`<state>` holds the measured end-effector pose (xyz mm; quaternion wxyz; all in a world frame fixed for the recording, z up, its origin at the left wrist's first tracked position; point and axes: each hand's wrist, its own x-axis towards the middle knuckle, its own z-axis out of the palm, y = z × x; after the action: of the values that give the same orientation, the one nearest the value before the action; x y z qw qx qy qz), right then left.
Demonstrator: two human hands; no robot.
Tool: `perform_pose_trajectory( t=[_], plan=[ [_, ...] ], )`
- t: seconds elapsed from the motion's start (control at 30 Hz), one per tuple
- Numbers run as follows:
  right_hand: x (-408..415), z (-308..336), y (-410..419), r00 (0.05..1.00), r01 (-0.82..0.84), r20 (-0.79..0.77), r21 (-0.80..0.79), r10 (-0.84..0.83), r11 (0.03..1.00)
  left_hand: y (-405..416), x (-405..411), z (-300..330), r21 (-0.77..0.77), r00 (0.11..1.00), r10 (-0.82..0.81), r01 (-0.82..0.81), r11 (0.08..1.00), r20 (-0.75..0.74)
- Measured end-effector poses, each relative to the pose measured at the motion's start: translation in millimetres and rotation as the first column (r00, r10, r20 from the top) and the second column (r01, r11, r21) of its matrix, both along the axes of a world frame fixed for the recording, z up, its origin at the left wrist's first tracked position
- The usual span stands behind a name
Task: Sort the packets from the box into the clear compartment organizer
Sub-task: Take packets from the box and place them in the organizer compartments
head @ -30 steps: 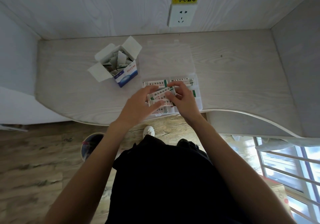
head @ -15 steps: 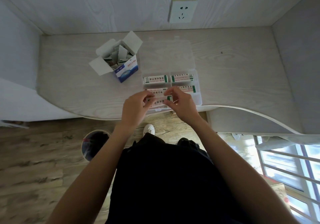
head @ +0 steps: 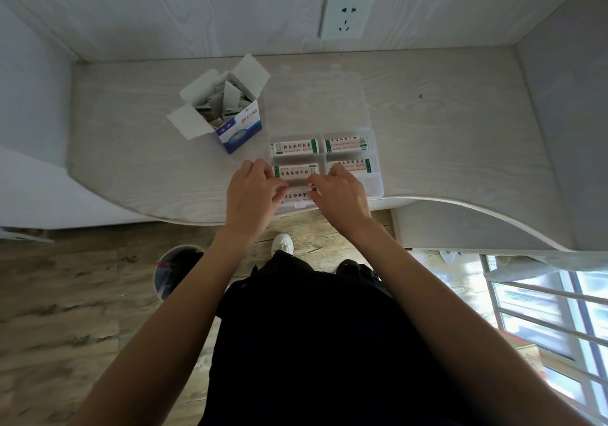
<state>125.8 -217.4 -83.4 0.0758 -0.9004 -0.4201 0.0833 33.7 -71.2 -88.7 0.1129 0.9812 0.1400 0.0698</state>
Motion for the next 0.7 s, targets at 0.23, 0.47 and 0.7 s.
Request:
perform_pose_trajectory(
  t=[0.23,0.47,0.7],
  plan=[
    [3.5,4.1,6.4,0.995,-0.063,0.066,-0.116,0.071,0.991,-1.4,0.0,-6.0,0.042,0.997,0.001,0.003,0.999,-0.078],
    [0.6,10.2,8.1,1.0,0.01,0.015,-0.171,-0.008,0.985,-0.2,-1.2,-6.9,0.059,0.996,0.003,0.002,0.998,-0.088],
    [2.4,14.7,6.9,0.999,0.017,0.044,-0.205,-0.008,0.979,2.8,-3.5,-4.2,0.023,0.995,-0.012,0.015,1.0,-0.094]
  ],
)
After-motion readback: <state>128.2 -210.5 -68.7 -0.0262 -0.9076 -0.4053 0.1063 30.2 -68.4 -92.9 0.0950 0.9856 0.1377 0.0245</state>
